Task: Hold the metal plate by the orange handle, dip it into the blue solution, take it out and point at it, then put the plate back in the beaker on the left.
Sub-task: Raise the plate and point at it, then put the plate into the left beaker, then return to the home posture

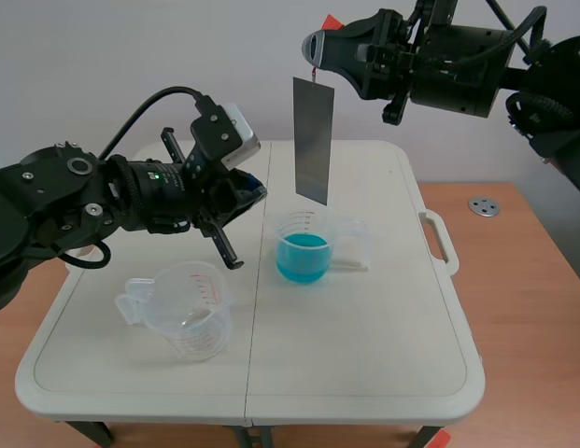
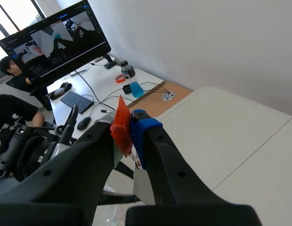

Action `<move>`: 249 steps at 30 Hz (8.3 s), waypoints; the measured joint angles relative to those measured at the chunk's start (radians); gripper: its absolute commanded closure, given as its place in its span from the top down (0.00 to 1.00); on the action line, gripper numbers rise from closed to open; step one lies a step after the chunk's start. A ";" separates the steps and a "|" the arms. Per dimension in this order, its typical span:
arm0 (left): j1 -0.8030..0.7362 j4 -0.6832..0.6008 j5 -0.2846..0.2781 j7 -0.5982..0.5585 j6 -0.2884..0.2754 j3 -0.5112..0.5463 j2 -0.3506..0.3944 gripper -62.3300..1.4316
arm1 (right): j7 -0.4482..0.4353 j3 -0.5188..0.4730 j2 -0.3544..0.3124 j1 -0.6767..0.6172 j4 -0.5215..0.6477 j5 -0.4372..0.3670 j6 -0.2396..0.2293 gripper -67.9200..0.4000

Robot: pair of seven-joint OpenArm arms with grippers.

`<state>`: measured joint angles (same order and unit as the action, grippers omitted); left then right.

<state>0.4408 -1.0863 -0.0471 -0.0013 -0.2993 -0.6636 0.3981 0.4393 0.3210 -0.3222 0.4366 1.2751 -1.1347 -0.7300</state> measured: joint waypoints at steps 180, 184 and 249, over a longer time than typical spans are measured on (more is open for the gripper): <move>-1.490 -0.264 -0.278 -0.017 0.376 0.427 0.217 0.07 | -0.131 0.414 0.228 -0.077 -0.340 -0.055 0.014 0.03; -1.490 -0.264 -0.278 -0.018 0.376 0.427 0.217 0.07 | -0.137 0.414 0.228 -0.071 -0.340 -0.031 0.015 0.10; -1.465 -0.264 -0.217 0.034 0.471 0.427 0.219 1.00 | -0.173 0.205 -0.057 -0.097 -0.049 0.120 0.042 0.98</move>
<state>-1.0241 -1.3499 -0.2646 0.0330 0.1719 -0.2363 0.6174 0.2665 0.5259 -0.3790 0.3401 1.2263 -1.0149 -0.6884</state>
